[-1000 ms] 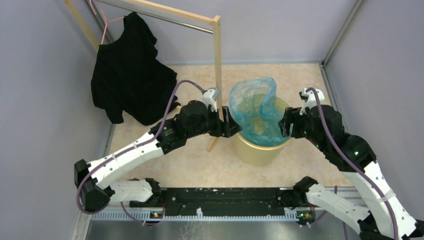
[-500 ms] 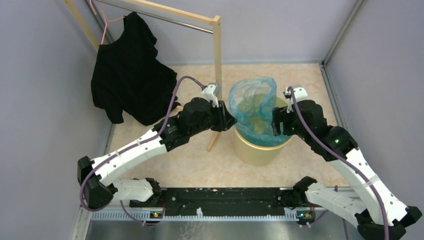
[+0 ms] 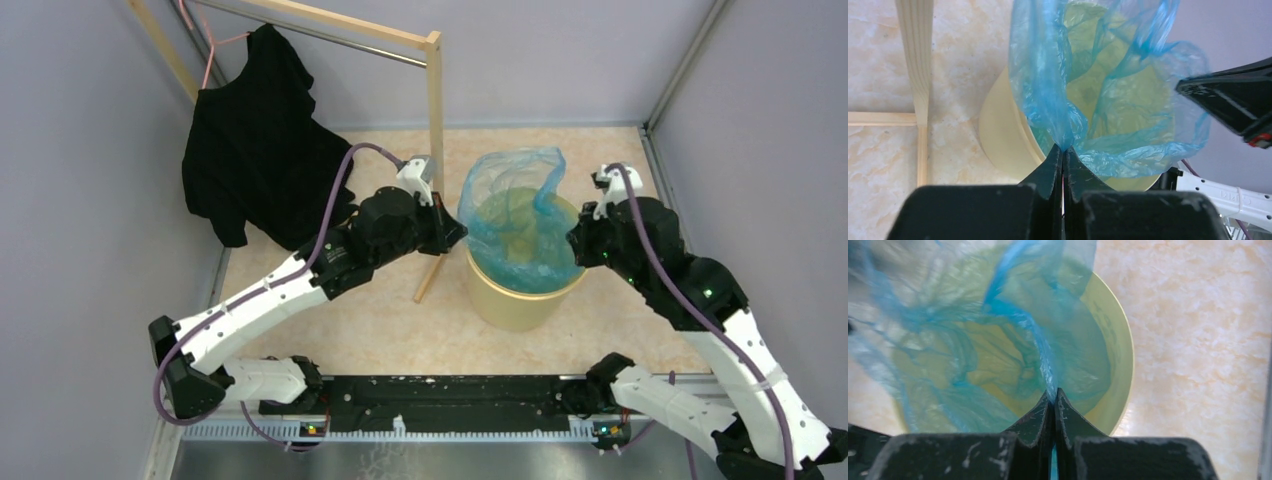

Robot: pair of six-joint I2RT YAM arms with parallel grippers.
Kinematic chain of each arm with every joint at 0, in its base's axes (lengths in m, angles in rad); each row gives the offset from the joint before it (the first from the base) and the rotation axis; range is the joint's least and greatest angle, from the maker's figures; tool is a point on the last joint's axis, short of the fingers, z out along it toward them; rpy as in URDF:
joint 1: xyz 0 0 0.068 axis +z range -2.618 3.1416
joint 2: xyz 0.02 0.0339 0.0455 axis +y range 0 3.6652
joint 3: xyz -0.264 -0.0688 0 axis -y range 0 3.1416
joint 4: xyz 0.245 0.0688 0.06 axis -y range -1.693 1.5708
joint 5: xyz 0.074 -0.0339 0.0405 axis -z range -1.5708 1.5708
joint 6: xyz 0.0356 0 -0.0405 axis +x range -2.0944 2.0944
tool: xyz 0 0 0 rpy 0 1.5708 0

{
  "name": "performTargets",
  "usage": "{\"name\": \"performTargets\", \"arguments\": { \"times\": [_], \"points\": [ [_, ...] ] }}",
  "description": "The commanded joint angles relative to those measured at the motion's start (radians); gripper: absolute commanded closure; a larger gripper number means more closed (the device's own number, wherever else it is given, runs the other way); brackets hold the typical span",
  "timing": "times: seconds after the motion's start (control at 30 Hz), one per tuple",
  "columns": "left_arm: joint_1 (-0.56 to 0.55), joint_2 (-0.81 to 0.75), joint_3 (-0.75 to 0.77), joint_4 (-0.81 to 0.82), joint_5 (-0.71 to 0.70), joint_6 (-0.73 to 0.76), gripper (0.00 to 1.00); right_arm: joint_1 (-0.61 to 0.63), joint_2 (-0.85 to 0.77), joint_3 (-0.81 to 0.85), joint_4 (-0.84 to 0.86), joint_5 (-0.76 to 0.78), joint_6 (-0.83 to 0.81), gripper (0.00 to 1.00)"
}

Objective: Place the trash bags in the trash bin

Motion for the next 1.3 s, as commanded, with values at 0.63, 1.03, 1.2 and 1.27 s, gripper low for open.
{"name": "performTargets", "arguments": {
  "times": [0.63, 1.03, 1.2, 1.27],
  "points": [
    [-0.002, -0.016, -0.009, -0.039, 0.030, -0.070, 0.23, 0.003, -0.159, 0.007, 0.054, -0.260, 0.199, 1.00],
    [-0.002, -0.008, -0.002, -0.048, -0.046, -0.027, 0.88, 0.003, -0.168, 0.033, -0.050, -0.143, 0.151, 1.00],
    [-0.002, -0.066, -0.055, -0.056, -0.008, -0.045, 1.00, 0.003, -0.166, 0.061, -0.138, -0.085, 0.135, 1.00],
    [-0.002, -0.090, -0.079, -0.060, 0.018, -0.057, 1.00, 0.003, -0.172, 0.053, -0.172, -0.062, 0.143, 1.00]
  ]
}}
